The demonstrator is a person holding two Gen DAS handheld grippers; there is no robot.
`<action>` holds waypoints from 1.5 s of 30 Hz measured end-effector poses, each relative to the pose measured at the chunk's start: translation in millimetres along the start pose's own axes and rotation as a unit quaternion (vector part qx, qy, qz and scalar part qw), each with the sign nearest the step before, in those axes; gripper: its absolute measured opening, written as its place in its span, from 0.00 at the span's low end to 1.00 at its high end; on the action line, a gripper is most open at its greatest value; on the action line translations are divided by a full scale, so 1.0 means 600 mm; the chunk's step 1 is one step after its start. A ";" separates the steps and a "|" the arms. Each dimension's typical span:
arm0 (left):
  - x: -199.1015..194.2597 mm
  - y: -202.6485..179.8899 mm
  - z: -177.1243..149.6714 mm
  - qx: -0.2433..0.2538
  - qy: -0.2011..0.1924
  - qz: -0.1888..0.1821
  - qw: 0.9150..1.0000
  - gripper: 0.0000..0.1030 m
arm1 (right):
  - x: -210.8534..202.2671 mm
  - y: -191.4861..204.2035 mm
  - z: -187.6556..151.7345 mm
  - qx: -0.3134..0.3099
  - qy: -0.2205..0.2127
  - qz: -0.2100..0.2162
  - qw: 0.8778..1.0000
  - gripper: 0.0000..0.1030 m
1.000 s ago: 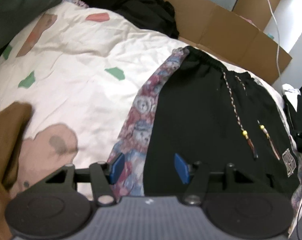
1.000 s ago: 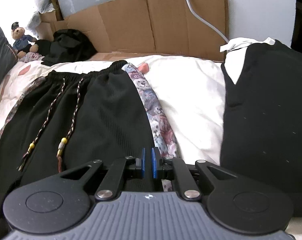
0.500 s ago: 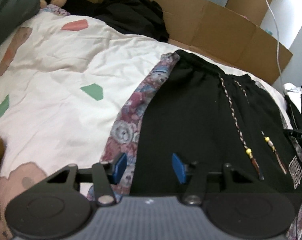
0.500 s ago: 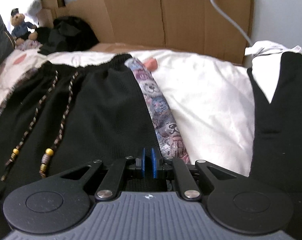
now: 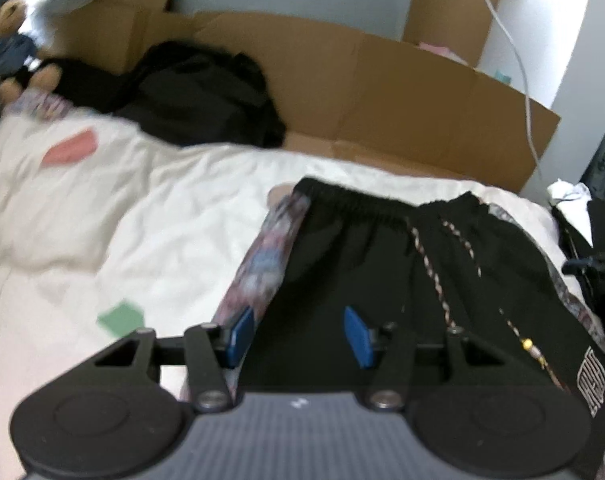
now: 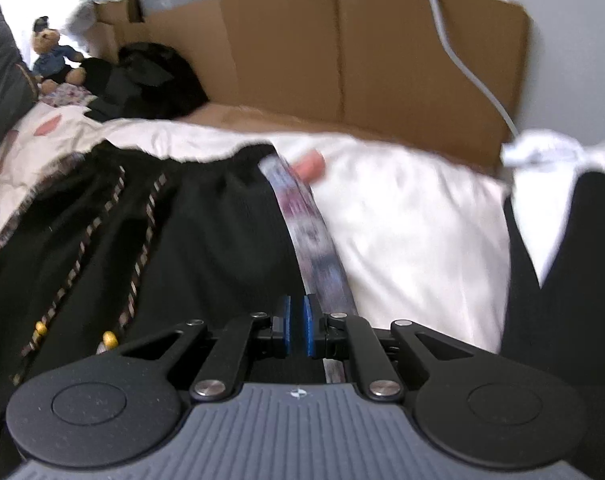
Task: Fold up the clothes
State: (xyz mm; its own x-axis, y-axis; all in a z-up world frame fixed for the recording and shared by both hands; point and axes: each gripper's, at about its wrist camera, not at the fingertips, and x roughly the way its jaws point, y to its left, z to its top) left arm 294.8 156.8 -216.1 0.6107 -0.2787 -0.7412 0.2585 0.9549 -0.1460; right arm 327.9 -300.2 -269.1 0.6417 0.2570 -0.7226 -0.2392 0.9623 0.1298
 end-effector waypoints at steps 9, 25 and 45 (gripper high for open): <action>0.064 -0.011 0.023 0.033 -0.004 -0.019 0.999 0.18 | 0.051 0.054 0.096 -0.045 -0.035 0.018 0.998 0.08; 0.134 0.067 0.016 0.001 0.059 0.018 0.998 0.15 | 0.170 0.033 0.103 -0.089 0.029 0.000 0.996 0.08; 0.104 -0.064 0.008 0.038 -0.002 -0.075 0.996 0.19 | 0.112 0.115 0.109 -0.101 -0.009 0.050 0.994 0.08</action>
State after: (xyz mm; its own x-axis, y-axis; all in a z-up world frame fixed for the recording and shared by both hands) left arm 326.5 102.4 -253.6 0.5646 -0.4176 -0.7119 0.4020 0.8924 -0.2047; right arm 402.0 -210.8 -264.5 0.6198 0.3534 -0.7007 -0.4425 0.8948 0.0599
